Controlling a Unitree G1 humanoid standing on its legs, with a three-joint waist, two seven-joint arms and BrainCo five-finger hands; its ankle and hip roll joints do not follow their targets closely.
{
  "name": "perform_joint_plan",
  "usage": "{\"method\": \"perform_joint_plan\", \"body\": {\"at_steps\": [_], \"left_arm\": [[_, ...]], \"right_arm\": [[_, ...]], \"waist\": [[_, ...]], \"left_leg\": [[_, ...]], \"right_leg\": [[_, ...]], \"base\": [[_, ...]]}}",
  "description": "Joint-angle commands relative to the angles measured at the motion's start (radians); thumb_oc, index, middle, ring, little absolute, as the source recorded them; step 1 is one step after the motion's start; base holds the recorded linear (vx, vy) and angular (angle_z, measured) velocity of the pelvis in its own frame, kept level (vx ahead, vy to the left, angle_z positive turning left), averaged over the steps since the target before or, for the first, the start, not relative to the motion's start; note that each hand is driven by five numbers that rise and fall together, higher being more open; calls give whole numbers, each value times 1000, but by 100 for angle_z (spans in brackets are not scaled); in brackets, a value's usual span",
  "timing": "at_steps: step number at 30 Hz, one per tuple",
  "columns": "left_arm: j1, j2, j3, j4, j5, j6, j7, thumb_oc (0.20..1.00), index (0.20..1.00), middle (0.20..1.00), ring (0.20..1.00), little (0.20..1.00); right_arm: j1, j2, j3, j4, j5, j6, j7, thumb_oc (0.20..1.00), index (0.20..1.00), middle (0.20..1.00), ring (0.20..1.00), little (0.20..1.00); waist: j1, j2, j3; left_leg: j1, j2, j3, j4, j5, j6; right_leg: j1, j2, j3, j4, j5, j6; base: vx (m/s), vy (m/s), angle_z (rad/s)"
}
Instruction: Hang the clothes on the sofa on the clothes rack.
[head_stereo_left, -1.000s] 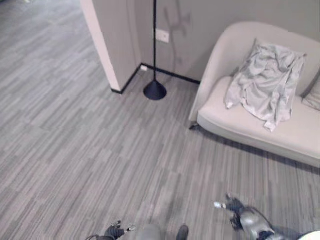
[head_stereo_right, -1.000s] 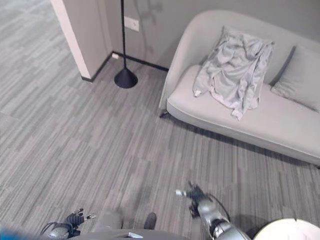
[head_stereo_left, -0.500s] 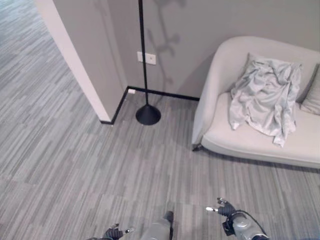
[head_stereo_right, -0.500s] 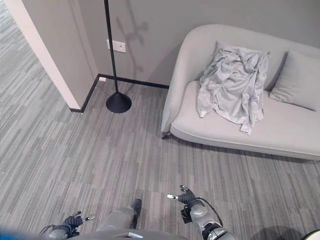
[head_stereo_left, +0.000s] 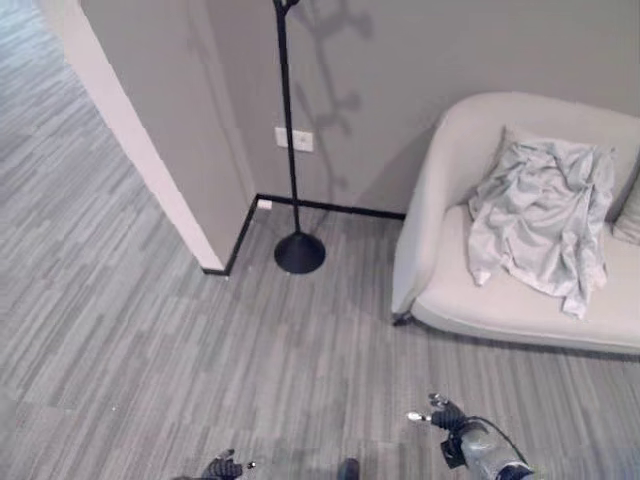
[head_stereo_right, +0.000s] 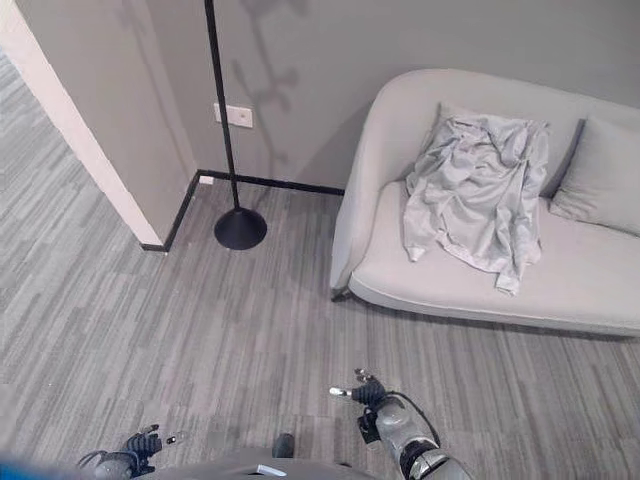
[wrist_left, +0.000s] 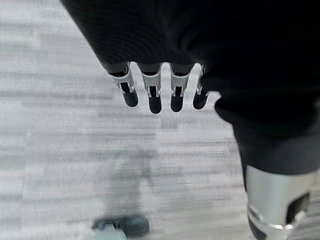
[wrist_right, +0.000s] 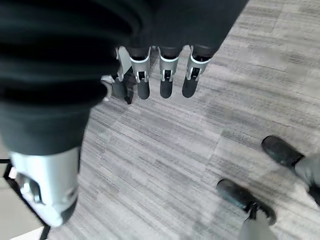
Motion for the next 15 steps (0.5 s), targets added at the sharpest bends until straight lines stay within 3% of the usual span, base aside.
{"method": "perform_joint_plan", "body": {"at_steps": [1,2,4,5,9,10,11,12,13,14,15], "left_arm": [[6,8,4,61,25,12,8,1000,1000,1000,1000,1000],[4,7,3,61,23,14,8,1000,1000,1000,1000,1000],[-31,9,-17,52,19,6,9,1000,1000,1000,1000,1000],[-37,11,-19,48,17,5,11,1000,1000,1000,1000,1000],[-97,3,-59,8,-23,-18,33,1000,1000,1000,1000,1000],[-119,-5,-78,-8,-36,-26,37,1000,1000,1000,1000,1000],[-119,-5,-78,-8,-36,-26,37,1000,1000,1000,1000,1000],[-139,-18,-104,-18,-38,-27,39,1000,1000,1000,1000,1000],[-139,-18,-105,-18,-38,-27,39,1000,1000,1000,1000,1000],[-161,-22,-120,-12,-39,-32,39,1000,1000,1000,1000,1000],[-162,-22,-121,-12,-39,-32,39,1000,1000,1000,1000,1000]], "right_arm": [[4,5,5,-29,-27,-21,9,1000,1000,1000,1000,1000],[5,9,9,-34,-27,-21,9,1000,1000,1000,1000,1000],[-8,23,39,-43,-33,-22,11,1000,1000,1000,1000,1000],[-16,25,44,-45,-30,-22,11,1000,1000,1000,1000,1000],[-53,37,59,-57,-18,-24,-3,1000,1000,1000,1000,1000],[-61,34,58,-57,-12,-21,-6,1000,1000,1000,1000,1000],[-61,34,58,-57,-12,-21,-6,1000,1000,1000,1000,1000],[-66,28,44,-55,-8,-20,-15,1000,1000,1000,1000,1000],[-65,28,44,-55,-8,-20,-15,1000,1000,1000,1000,1000],[-69,28,42,-62,-3,-21,-17,1000,1000,1000,1000,1000],[-70,28,42,-62,-3,-21,-17,1000,1000,1000,1000,1000]], "waist": [[24,-15,23],[25,-15,25],[54,-35,45],[61,-41,48],[54,-53,47],[29,-57,43],[30,-54,43],[3,-52,40],[3,-49,41],[-24,-58,48],[-26,-56,49]], "left_leg": [[-1,52,29,-72,12,-51],[9,54,25,-72,6,-48],[28,80,2,-72,-17,-67],[26,86,1,-72,-20,-71],[12,175,-50,-72,-47,-121],[13,223,-72,-72,-58,-150],[15,227,-72,-72,-60,-151],[18,299,-60,-72,-64,-200],[19,303,-61,-72,-66,-201],[5,344,-50,-72,-54,-240],[6,347,-52,-72,-55,-241]], "right_leg": [[-13,-16,-25,46,27,33],[-24,-37,-39,69,35,32],[11,-132,-73,-64,7,8],[28,-143,-63,-113,15,8],[-14,-246,64,-373,143,50],[-36,-294,99,-455,222,80],[-32,-290,96,-457,222,80],[-76,-329,95,-470,289,82],[-73,-326,92,-470,288,82],[-80,-327,82,-470,293,82],[-77,-325,79,-470,292,82]], "base": [[129,78,-6],[193,-67,17],[246,-211,13],[145,-296,-1],[225,-452,-4],[311,-526,26],[469,-811,77],[266,-474,87],[450,-837,73],[194,-369,34],[278,-529,52]]}}
